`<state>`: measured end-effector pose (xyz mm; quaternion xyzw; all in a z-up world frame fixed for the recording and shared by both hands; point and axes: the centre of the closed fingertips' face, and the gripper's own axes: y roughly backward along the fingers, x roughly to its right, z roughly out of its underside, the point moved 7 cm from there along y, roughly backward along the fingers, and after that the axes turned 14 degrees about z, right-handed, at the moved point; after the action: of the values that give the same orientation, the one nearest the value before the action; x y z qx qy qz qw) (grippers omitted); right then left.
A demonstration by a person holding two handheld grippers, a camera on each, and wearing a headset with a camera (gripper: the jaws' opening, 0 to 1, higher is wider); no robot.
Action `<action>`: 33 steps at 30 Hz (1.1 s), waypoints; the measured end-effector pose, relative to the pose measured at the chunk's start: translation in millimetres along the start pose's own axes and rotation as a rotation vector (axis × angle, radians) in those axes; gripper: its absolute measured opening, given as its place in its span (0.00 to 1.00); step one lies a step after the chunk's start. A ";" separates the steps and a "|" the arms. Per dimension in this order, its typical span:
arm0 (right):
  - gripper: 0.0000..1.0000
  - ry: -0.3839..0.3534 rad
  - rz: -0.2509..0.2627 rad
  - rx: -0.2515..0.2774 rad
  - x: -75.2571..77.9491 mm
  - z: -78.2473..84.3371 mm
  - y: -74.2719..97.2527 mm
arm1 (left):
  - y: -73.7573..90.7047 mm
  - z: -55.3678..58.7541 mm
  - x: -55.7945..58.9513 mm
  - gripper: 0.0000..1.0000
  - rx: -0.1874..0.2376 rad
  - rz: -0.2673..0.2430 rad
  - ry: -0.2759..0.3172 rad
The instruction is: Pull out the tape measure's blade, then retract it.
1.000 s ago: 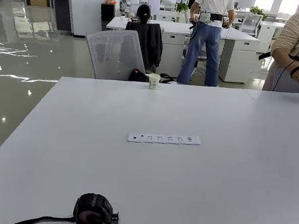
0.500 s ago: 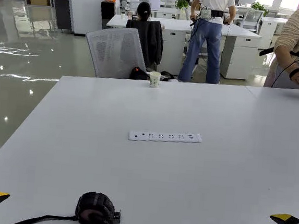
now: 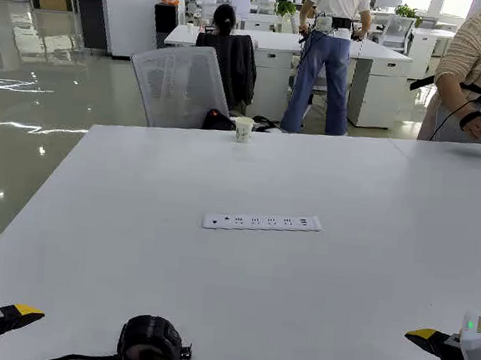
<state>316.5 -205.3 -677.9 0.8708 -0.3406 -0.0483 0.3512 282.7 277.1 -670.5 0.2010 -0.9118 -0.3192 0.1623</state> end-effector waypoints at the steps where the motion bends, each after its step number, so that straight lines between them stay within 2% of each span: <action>1: 0.99 0.009 -0.007 -0.002 -1.1 1.2 -2.7 | -2.1 -0.1 -0.7 0.99 -0.011 0.005 -0.010; 6: 0.99 0.036 -0.048 -0.016 -6.6 1.5 -17.5 | -13.3 -6.6 -9.1 0.99 -0.059 0.019 -0.061; 9: 0.99 0.044 -0.058 -0.018 -6.3 -2.9 -25.6 | -18.4 -13.4 -14.5 0.99 -0.052 0.025 -0.064; 11: 0.99 0.044 -0.061 -0.016 -6.0 -6.7 -29.8 | -22.0 -15.8 -15.9 0.98 -0.068 0.027 -0.076; 17: 0.99 0.077 -0.096 -0.018 -8.8 -20.4 -49.0 | -38.0 -26.1 -21.5 0.98 -0.127 0.076 -0.110; 20: 0.99 0.103 -0.109 -0.022 -9.6 -27.0 -57.7 | -43.8 -30.3 -28.1 0.97 -0.158 0.101 -0.127; 26: 0.99 0.140 -0.122 -0.029 -8.9 -38.5 -76.9 | -59.0 -40.6 -31.8 0.95 -0.208 0.141 -0.162; 31: 0.99 0.156 -0.143 -0.034 -13.3 -44.2 -91.9 | -72.4 -44.0 -33.8 0.87 -0.270 0.141 -0.221; 33: 0.99 0.168 -0.159 -0.042 -18.6 -47.1 -98.3 | -79.3 -44.9 -32.9 0.82 -0.284 0.148 -0.224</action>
<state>372.5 -115.2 -708.9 0.8886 -0.2387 -0.0096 0.3916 351.1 212.6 -694.0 0.0718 -0.8823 -0.4521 0.1093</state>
